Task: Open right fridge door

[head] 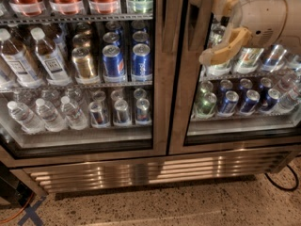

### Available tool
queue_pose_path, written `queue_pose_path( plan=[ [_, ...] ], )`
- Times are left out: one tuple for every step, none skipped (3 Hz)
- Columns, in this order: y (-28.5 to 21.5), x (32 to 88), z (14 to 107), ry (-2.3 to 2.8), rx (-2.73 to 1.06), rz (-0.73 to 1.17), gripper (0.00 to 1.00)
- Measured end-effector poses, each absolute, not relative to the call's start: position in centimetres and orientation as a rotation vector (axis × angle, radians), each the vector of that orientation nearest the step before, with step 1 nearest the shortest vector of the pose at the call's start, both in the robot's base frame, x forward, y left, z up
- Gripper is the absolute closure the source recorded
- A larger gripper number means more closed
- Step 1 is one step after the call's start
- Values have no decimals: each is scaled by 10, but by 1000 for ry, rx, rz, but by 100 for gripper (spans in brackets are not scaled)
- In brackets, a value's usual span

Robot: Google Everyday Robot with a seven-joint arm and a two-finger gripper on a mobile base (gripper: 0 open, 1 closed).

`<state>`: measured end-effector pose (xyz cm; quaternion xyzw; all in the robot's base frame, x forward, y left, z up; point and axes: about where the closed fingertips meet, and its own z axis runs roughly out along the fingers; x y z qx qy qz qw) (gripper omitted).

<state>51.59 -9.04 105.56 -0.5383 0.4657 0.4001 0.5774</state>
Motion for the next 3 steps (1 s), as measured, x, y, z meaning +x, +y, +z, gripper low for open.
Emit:
queue_pose_path(
  plan=[
    [-91,514,1055,1090,-1259,937,0],
    [-92,516,1033,1107,-1224,998,0],
    [-92,515,1033,1107,-1224,998,0]
  ],
)
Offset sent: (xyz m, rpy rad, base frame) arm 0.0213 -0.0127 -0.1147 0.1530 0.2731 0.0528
